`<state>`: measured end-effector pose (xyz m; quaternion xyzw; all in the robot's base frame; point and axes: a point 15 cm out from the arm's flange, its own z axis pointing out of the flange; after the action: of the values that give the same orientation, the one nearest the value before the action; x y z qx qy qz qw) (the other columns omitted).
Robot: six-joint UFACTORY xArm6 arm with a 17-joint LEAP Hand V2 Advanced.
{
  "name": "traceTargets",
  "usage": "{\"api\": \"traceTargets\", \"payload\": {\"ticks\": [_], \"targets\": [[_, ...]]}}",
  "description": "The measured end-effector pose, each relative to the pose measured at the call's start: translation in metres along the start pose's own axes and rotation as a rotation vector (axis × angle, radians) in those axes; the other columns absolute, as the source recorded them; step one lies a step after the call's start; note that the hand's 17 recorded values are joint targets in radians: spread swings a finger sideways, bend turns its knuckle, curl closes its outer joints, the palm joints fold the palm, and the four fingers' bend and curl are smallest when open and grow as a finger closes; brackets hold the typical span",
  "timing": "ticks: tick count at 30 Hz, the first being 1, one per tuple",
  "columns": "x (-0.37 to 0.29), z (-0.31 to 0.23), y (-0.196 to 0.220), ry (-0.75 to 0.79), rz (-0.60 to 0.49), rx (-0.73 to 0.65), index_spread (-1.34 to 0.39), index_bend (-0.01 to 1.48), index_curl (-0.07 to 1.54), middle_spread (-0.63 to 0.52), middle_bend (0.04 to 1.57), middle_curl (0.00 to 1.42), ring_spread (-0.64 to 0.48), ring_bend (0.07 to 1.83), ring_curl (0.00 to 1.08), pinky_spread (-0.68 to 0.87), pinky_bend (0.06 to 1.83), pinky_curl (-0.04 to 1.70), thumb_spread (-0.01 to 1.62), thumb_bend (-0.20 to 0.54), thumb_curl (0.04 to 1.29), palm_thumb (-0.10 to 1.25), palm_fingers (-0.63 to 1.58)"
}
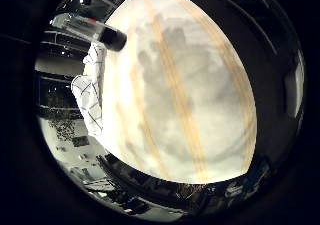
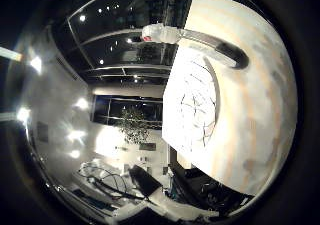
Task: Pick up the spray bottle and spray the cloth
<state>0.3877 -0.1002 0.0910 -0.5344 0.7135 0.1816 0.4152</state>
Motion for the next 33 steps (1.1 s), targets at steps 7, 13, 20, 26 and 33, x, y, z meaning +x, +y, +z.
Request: {"api": "traceTargets", "payload": {"ticks": [7,13,20,26,33], "targets": [[-0.010,0.018,-0.015,-0.025,-0.011,0.003,-0.16,0.14,0.22,0.23,0.21,0.33,0.24,0.36,0.26,0.46,0.53,0.30,0.83,-0.034,0.32,0.33,0.00],[-0.015,0.031,-0.022,-0.032,-0.021,-0.010,-0.16,0.14,0.23,0.22,0.23,0.33,0.23,0.38,0.26,0.43,0.51,0.30,0.84,-0.034,0.32,0.34,0.00],[-0.020,0.036,-0.034,-0.032,-0.040,-0.013,-0.16,0.15,0.23,0.22,0.24,0.33,0.22,0.39,0.26,0.43,0.51,0.30,0.84,-0.032,0.31,0.35,0.01],[-0.033,0.050,-0.040,-0.055,-0.035,-0.010,-0.16,0.15,0.24,0.22,0.24,0.33,0.22,0.40,0.26,0.41,0.49,0.30,0.85,-0.034,0.31,0.35,0.02],[-0.038,0.066,-0.044,-0.078,-0.025,-0.010,-0.15,0.14,0.24,0.22,0.24,0.33,0.22,0.41,0.26,0.40,0.49,0.30,0.85,-0.033,0.31,0.36,0.03]]}}
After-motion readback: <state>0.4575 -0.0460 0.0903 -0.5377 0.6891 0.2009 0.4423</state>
